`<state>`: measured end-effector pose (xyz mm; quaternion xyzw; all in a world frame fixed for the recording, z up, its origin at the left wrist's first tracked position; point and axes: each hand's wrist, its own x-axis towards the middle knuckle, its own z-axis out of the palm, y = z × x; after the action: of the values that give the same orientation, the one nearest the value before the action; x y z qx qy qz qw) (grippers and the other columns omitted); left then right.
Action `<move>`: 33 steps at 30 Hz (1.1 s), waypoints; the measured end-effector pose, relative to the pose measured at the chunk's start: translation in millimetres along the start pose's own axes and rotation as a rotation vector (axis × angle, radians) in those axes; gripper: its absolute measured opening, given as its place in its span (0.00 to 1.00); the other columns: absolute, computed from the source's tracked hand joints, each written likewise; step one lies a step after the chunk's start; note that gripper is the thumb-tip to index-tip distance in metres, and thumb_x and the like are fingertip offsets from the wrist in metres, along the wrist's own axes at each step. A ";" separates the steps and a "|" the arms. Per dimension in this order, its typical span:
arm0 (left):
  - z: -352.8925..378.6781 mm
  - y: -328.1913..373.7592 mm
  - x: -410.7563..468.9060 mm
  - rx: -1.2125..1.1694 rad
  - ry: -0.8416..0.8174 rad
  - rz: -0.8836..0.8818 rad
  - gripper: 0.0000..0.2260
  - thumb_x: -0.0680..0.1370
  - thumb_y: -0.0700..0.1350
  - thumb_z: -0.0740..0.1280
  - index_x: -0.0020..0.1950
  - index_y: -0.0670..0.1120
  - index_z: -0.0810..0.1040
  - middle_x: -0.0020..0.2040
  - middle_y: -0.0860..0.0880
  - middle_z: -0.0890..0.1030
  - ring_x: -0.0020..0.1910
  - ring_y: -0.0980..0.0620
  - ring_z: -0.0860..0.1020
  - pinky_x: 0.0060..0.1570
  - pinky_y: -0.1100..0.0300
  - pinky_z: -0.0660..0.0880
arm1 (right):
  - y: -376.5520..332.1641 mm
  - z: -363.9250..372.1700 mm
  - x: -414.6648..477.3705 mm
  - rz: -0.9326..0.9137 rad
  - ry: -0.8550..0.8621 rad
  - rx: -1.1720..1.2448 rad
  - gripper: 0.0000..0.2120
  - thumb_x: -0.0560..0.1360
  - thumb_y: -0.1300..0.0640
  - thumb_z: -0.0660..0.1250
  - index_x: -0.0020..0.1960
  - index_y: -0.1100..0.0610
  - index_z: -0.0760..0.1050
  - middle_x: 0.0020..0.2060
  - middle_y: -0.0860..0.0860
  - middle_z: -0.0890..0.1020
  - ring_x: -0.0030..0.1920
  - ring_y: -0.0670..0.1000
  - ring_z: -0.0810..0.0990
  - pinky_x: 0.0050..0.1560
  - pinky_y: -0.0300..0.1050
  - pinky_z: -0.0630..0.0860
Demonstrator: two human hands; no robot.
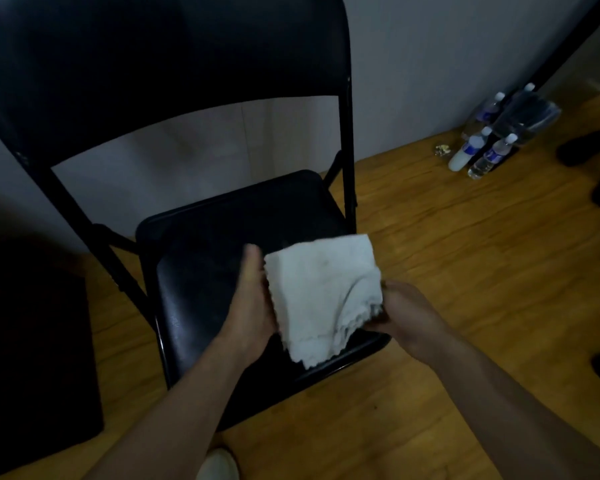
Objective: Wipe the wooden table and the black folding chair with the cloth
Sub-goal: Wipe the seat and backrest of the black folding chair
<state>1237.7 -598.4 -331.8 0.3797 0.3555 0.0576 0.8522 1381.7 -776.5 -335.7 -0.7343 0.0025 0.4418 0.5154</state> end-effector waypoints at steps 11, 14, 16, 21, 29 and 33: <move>0.6 -46.0 4.4 1.156 0.237 0.216 0.13 0.78 0.60 0.65 0.56 0.55 0.72 0.45 0.57 0.82 0.40 0.60 0.81 0.40 0.55 0.81 | 52.1 52.3 -18.8 -0.508 -0.019 -1.468 0.37 0.79 0.34 0.42 0.83 0.48 0.39 0.83 0.57 0.44 0.82 0.60 0.42 0.80 0.63 0.44; -41.9 -18.1 11.2 1.617 0.409 0.455 0.27 0.74 0.65 0.66 0.70 0.54 0.69 0.62 0.49 0.78 0.58 0.48 0.77 0.53 0.51 0.78 | 72.8 39.8 -34.0 -0.400 0.118 -1.572 0.43 0.73 0.29 0.57 0.82 0.49 0.57 0.81 0.60 0.57 0.78 0.73 0.56 0.72 0.76 0.60; -71.3 7.6 25.1 1.889 0.501 0.380 0.38 0.72 0.67 0.68 0.77 0.53 0.62 0.75 0.41 0.67 0.71 0.36 0.66 0.65 0.42 0.69 | 79.3 37.9 -34.4 -0.355 0.170 -1.556 0.37 0.74 0.33 0.55 0.80 0.46 0.63 0.79 0.59 0.63 0.75 0.72 0.65 0.65 0.75 0.70; -117.2 32.7 56.8 1.935 0.398 0.019 0.52 0.64 0.79 0.60 0.79 0.63 0.39 0.81 0.40 0.44 0.76 0.30 0.49 0.73 0.37 0.57 | 66.3 32.8 10.9 -0.549 0.152 -1.488 0.33 0.81 0.38 0.49 0.83 0.41 0.44 0.83 0.55 0.51 0.81 0.65 0.52 0.74 0.70 0.61; -111.0 38.2 62.5 2.029 0.397 -0.005 0.54 0.60 0.83 0.56 0.77 0.63 0.36 0.80 0.39 0.45 0.75 0.30 0.53 0.69 0.38 0.64 | -35.9 79.8 150.9 -0.687 0.160 -1.636 0.34 0.82 0.38 0.48 0.83 0.46 0.43 0.82 0.60 0.53 0.78 0.68 0.56 0.72 0.70 0.59; -111.6 33.3 59.7 2.033 0.428 0.062 0.54 0.60 0.83 0.56 0.78 0.62 0.38 0.80 0.40 0.46 0.75 0.31 0.54 0.69 0.39 0.64 | -56.4 108.7 175.6 -0.733 0.187 -1.636 0.34 0.83 0.40 0.52 0.84 0.48 0.46 0.81 0.61 0.55 0.77 0.69 0.56 0.72 0.71 0.56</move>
<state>1215.1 -485.3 -393.7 0.9099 0.3702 -0.1813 0.0472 1444.4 -588.2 -416.0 -0.8592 -0.5052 0.0518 -0.0622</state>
